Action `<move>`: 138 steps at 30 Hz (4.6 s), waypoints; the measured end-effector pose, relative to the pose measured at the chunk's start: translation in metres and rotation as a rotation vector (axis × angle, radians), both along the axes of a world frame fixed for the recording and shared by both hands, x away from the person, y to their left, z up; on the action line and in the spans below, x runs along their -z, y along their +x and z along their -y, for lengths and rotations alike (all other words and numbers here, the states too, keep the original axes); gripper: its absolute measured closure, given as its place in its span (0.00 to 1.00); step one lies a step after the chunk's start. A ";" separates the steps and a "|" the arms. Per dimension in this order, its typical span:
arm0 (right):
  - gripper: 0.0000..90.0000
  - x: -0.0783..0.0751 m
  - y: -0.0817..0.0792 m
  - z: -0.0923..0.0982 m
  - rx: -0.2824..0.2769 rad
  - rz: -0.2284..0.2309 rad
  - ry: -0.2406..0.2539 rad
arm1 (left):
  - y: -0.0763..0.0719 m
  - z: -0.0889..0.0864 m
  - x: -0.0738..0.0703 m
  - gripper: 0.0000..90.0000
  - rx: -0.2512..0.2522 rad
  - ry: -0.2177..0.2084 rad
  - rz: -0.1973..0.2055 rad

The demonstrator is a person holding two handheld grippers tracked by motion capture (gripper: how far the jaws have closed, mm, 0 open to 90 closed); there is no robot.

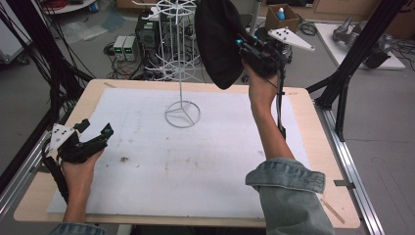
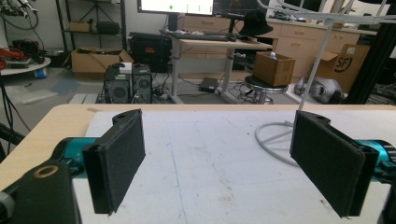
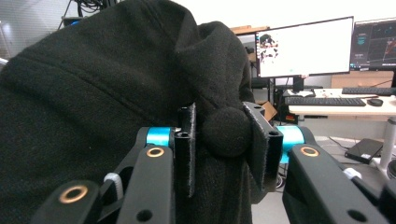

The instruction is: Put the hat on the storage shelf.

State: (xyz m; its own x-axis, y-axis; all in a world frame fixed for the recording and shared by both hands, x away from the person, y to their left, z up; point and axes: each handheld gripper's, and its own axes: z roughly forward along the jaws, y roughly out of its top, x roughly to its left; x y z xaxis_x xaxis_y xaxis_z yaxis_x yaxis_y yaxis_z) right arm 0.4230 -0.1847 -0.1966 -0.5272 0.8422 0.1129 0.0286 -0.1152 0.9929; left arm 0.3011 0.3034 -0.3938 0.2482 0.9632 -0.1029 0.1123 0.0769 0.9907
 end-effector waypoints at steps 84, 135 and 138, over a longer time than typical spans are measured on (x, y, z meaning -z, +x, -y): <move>0.19 0.004 -0.075 0.102 0.186 0.039 -0.070 | 0.000 0.001 0.000 0.20 -0.005 -0.001 0.003; 0.12 0.151 -0.137 0.116 0.198 -0.056 -0.195 | 0.003 0.004 0.004 0.20 -0.001 0.022 -0.014; 0.12 0.158 -0.138 0.117 0.201 -0.066 -0.191 | 0.003 0.004 0.004 0.20 0.000 0.023 -0.015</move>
State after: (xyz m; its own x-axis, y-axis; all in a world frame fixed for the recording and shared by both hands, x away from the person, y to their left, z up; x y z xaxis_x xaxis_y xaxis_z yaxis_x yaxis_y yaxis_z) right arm 0.2847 -0.3019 -0.3550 -0.3440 0.9385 -0.0293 0.0899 0.0640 0.9939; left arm 0.3039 0.2993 -0.3980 0.2463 0.9655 -0.0840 0.1268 0.0538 0.9905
